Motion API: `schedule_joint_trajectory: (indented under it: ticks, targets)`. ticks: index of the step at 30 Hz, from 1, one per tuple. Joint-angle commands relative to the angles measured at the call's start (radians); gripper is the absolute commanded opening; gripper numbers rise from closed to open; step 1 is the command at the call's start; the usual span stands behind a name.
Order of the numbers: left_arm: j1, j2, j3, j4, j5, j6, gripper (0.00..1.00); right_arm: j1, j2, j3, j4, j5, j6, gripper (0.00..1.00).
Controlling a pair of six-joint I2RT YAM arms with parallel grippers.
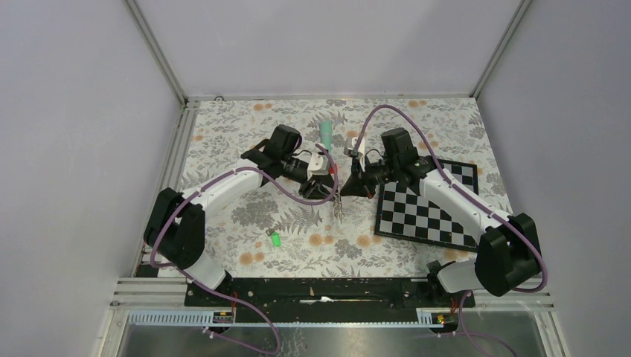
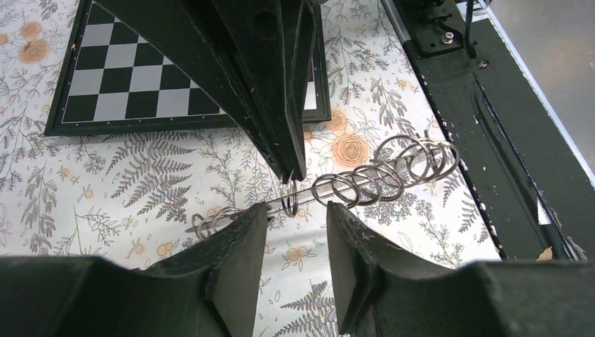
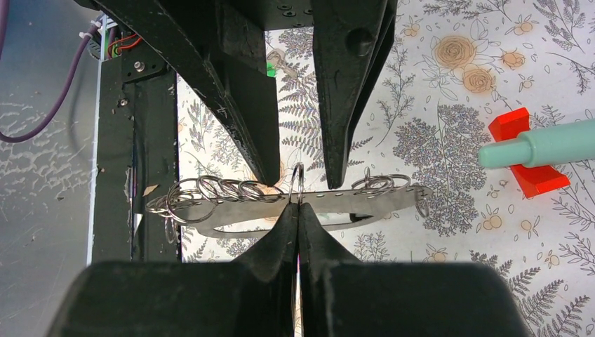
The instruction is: Put the keys on the keyring
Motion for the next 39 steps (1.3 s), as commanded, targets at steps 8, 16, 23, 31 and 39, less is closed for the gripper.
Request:
schedule_joint_trajectory:
  ticks: [8, 16, 23, 31, 39]
  targets:
    - [-0.003, -0.010, 0.067, 0.011, 0.016, 0.021, 0.35, 0.009, -0.029, -0.022, 0.024, -0.031, -0.017, 0.00]
    - [-0.004, 0.002, 0.071, 0.011, 0.025, 0.018, 0.30, 0.009, -0.032, -0.026, 0.040, -0.037, -0.005, 0.00]
    - [-0.018, 0.018, 0.085, 0.011, 0.030, 0.016, 0.26, 0.009, -0.029, -0.025, 0.046, -0.037, -0.001, 0.00]
    - [-0.023, 0.029, 0.093, 0.010, 0.038, 0.002, 0.00, 0.009, -0.025, -0.028, 0.054, -0.034, 0.004, 0.00]
    - [0.009, -0.030, -0.048, 0.433, 0.127, -0.447, 0.00, 0.005, -0.095, -0.035, 0.094, 0.010, -0.004, 0.19]
